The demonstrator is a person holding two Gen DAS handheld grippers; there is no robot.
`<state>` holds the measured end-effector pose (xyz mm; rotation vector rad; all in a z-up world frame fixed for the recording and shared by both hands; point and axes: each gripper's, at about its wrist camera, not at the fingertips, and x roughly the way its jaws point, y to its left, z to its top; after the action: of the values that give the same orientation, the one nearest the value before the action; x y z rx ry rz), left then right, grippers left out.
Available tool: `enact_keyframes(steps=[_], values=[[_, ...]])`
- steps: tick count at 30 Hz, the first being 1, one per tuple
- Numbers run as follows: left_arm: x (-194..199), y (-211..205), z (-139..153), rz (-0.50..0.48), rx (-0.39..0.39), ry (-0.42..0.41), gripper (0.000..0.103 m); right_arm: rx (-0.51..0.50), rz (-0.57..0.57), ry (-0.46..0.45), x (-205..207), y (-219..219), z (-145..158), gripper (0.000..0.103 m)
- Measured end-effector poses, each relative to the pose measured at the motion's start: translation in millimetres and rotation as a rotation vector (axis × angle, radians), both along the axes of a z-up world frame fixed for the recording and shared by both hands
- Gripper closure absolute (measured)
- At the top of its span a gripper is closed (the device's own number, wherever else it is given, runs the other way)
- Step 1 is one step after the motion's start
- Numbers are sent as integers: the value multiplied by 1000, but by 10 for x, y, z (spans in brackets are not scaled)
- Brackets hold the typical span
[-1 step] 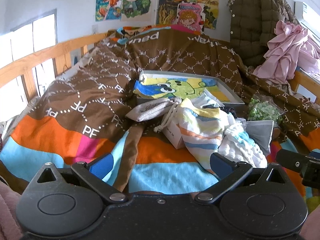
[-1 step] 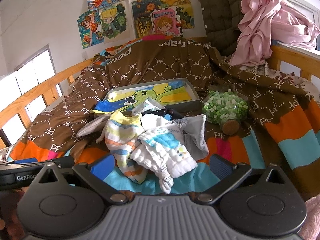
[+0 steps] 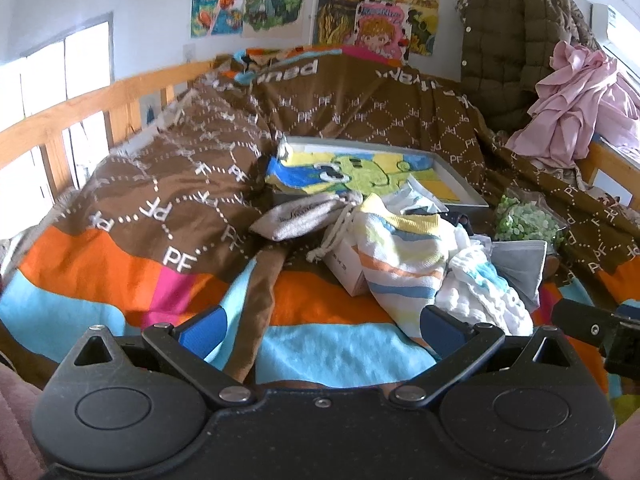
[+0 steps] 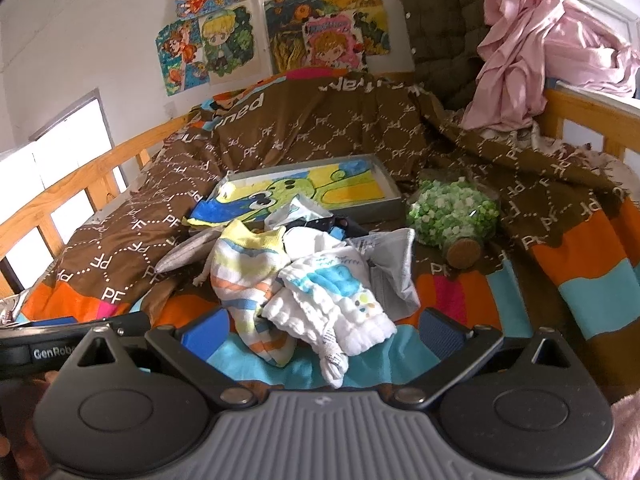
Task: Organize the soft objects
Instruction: 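Grasp the yellow striped sock with the left tool while the right tool grasps the white blue-print sock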
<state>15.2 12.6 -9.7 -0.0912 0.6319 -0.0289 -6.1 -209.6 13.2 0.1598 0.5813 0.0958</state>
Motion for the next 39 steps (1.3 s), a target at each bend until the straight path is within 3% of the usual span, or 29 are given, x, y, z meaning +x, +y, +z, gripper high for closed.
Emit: enact_keyframes(steps=[6, 12, 20, 28, 33, 39], values=[[299, 72, 32, -67, -45, 81, 1, 55, 87, 97, 414, -109, -26, 0], [778, 4, -9, -217, -65, 143, 1, 108, 152, 203, 887, -185, -124, 0], [1483, -72, -196, -307, -171, 210, 6, -60, 261, 182, 1271, -90, -290, 2], [1699, -51, -488, -332, -361, 332, 15, -141, 314, 201, 1317, 7, -395, 13], [1789, -27, -675, -324, -474, 408, 36, -164, 302, 246, 1368, 20, -467, 26], [1836, 85, -819, -255, -612, 457, 77, -155, 271, 267, 1390, -33, -479, 62]])
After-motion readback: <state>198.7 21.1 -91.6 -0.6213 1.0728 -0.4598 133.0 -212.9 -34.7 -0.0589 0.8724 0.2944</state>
